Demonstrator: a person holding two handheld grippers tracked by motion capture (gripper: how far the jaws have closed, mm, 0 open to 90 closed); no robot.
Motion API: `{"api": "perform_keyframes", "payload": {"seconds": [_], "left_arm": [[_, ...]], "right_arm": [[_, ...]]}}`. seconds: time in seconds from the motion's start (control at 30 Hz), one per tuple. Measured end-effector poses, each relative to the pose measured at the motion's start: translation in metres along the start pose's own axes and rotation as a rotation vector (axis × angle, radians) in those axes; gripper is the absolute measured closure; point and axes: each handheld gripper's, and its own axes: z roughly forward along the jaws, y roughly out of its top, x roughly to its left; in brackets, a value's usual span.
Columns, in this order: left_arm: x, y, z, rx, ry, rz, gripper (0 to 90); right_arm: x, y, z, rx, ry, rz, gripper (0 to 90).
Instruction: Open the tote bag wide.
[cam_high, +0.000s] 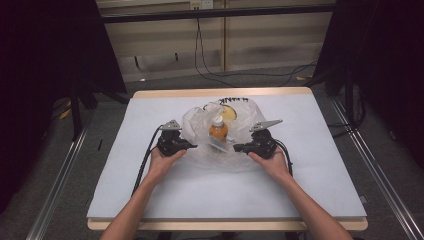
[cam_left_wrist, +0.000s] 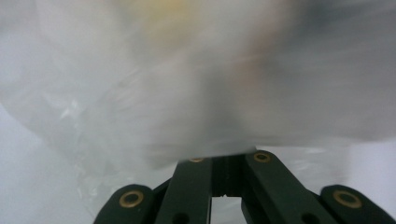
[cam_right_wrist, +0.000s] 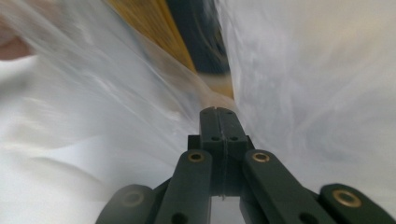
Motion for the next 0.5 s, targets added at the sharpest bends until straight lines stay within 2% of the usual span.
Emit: {"api": "perform_keyframes", "payload": {"seconds": [0.1,0.27,0.5], "left_arm": [[-0.010,0.002,-0.014,-0.023,-0.011,0.028,90.0],[-0.027,0.009,-0.033,-0.098,-0.039,0.053,90.0],[-0.058,0.029,-0.050,-0.147,-0.096,0.138,90.0]], "right_arm": [[0.004,0.005,-0.013,-0.048,0.000,0.003,90.0],[0.010,0.012,-0.031,-0.098,-0.005,0.001,90.0],[0.019,0.033,-0.052,-0.161,-0.004,-0.027,90.0]]}}
